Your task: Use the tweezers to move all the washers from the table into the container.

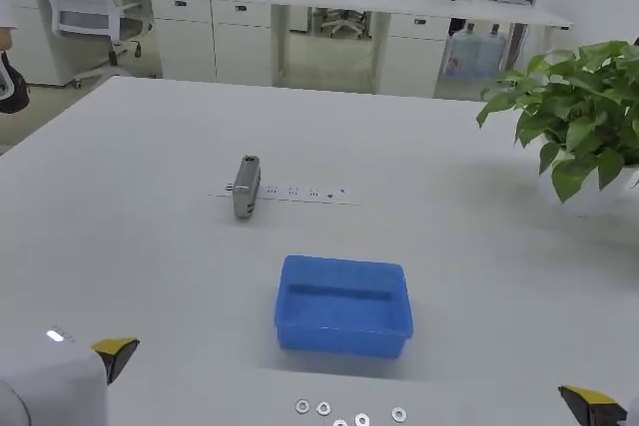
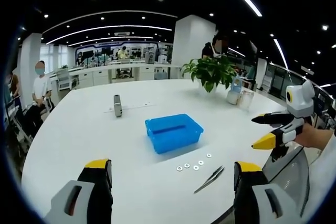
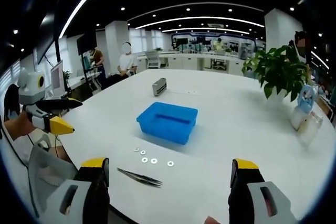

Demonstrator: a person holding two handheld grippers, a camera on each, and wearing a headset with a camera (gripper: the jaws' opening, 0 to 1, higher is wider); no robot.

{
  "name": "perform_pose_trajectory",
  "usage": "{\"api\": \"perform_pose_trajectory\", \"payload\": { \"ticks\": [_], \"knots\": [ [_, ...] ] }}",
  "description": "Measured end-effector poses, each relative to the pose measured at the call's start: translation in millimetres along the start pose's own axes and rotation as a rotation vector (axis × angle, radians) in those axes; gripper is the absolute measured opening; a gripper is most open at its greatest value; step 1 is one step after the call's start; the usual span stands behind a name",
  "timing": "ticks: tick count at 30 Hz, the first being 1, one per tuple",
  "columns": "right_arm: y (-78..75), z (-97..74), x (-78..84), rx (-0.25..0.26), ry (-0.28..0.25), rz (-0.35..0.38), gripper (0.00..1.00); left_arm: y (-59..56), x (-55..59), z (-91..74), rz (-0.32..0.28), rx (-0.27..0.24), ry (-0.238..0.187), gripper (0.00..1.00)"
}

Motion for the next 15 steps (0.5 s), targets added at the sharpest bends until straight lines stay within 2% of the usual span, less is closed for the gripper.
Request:
{"api": "perform_pose_trajectory", "payload": {
  "ticks": [9,12,15],
  "knots": [
    [-3.8,3.5,-0.1,-0.008,0.012,0.01,0.95,-1.7,-3.9,7.8,0.013,0.026,0.002,0.97],
    [-4.5,5.9,0.9,-0.011,0.02,0.012,0.95,-3.7,-1.9,14.1,0.026,0.054,0.026,0.93],
    [-5.7,8.0,1.9,-0.01,0.031,0.011,0.94,-6.0,-2.7,19.1,0.055,0.061,0.031,0.9]
  ]
}}
Point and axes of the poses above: the centre of the closed fingertips' face, and the gripper's own axes: z roughly forward along the fingers, y roughly to its left, x roughly out of its underside, the point moved 7 cm from there along -z, roughly backward along the fingers, and after that the axes turned 9 degrees about y, right-handed, at the moved point
